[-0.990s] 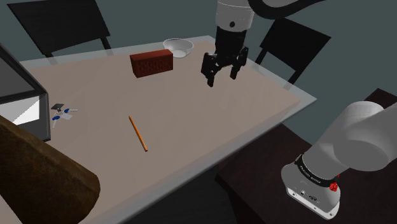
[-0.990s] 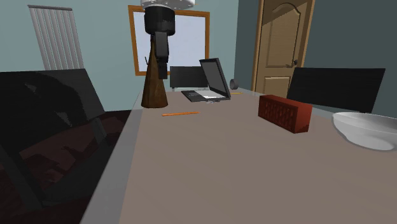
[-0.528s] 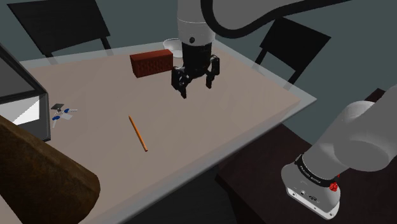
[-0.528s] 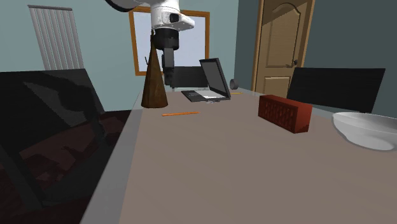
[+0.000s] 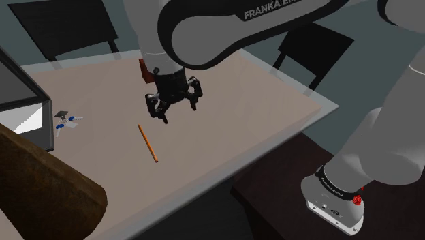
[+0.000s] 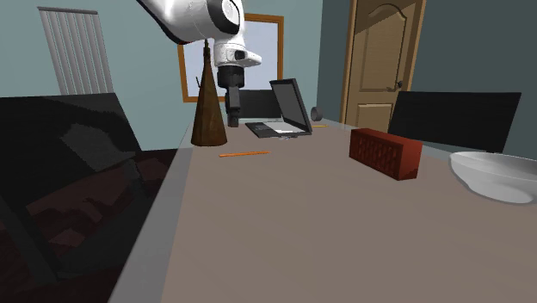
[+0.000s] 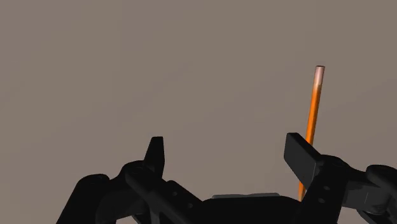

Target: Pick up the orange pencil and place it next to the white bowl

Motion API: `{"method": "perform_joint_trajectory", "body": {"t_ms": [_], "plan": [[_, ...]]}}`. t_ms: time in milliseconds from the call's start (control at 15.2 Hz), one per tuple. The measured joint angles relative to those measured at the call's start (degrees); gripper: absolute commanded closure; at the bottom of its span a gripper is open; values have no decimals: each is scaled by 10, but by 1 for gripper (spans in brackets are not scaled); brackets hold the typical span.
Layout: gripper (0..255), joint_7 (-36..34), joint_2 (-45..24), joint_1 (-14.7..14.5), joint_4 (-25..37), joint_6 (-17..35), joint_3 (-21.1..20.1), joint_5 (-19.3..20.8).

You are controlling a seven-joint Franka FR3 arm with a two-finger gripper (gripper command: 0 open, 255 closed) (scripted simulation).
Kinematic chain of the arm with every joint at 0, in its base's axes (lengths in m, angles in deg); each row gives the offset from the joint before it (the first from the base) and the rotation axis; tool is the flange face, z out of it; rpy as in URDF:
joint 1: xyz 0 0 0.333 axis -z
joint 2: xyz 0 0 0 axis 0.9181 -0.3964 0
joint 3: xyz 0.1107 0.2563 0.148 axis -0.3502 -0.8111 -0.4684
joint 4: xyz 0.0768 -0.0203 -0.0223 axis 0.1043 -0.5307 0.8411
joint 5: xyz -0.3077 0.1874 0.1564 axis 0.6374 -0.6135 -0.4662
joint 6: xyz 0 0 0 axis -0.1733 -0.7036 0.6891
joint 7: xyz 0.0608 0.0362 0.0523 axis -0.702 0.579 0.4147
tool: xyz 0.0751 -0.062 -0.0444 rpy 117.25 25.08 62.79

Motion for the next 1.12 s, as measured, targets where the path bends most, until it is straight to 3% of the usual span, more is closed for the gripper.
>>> {"method": "perform_joint_trajectory", "body": {"t_ms": [594, 792, 1122], "plan": [[0, -95, -249, -129, 265, -87, 15, 119], [0, -99, -274, -141, 286, -90, 20, 129], [0, -107, -277, -135, 252, -54, 22, 134]]}}
